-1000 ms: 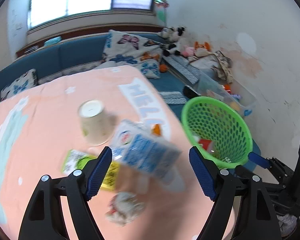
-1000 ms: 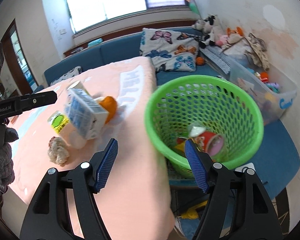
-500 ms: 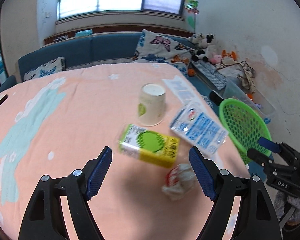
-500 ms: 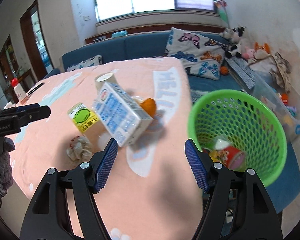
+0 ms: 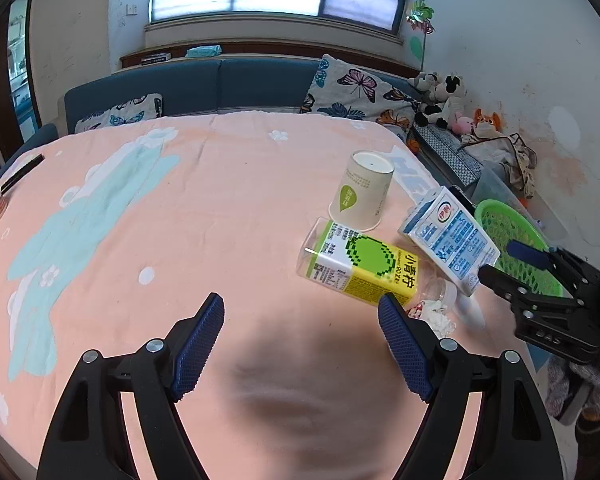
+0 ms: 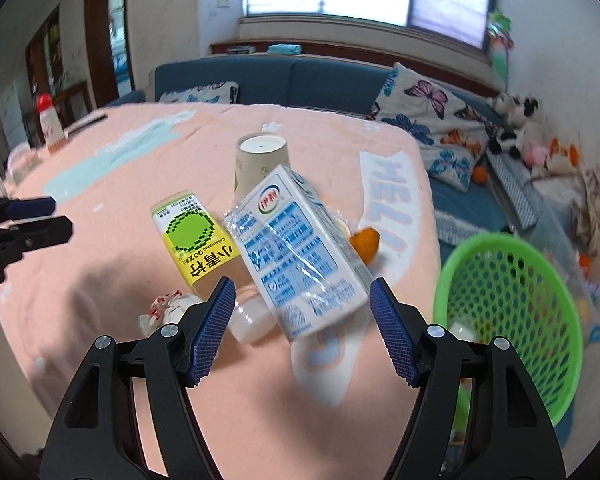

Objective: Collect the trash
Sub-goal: 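Move both grippers back over the table toward the milk carton, then grasp the white milk carton with the right gripper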

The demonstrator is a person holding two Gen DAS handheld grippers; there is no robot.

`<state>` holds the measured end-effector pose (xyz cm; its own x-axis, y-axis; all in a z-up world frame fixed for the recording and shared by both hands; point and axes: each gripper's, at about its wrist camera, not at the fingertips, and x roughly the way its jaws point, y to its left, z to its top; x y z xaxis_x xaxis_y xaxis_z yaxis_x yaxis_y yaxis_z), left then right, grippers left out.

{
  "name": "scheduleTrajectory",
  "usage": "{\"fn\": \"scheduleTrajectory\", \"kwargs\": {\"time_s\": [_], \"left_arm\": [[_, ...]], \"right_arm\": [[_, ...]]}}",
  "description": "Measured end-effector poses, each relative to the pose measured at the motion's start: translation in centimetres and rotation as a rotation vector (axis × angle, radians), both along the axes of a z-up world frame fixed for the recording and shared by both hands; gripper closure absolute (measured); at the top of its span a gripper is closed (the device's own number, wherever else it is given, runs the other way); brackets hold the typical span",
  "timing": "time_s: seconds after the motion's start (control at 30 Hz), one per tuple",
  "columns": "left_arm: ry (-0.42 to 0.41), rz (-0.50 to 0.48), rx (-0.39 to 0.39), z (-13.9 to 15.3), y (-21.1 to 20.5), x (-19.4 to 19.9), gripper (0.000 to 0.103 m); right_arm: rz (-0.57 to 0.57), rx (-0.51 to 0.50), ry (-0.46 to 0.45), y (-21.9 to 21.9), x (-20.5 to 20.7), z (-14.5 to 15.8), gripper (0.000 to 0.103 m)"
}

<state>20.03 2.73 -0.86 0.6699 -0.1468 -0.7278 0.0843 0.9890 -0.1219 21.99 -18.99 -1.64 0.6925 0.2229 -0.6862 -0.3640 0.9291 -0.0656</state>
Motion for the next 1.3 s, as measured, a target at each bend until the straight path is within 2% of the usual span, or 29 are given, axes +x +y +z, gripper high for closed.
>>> {"fn": "scheduleTrajectory", "kwargs": {"time_s": [0.33,0.7,0.93,1.13,1.3], "left_arm": [[0.035,0.025,-0.022,-1.7,1.7,0.0,0.026],[0.054,0.033,-0.041,-2.8,2.1,0.2,0.026],[0.070,0.036,-0.049,-3.3,2.2,0.2,0.026],[0.077,0.029,-0.061,-3.6,2.1,0.3,0.026],[0.077,0.016,-0.062,-3.5,1.7,0.3,0.026]], "right_arm": [[0.073,-0.166,0.000,2.3,2.8,-1.5,0.033],[0.131,-0.327,-0.052,3.9,3.2,-2.4,0.033],[0.165,-0.448,-0.098,5.4,3.1,-3.5,0.028],[0.164,-0.439,-0.081,5.2,4.1,-3.6,0.028],[0.164,-0.395,-0.044,4.5,4.8,-3.5,0.034]]}}
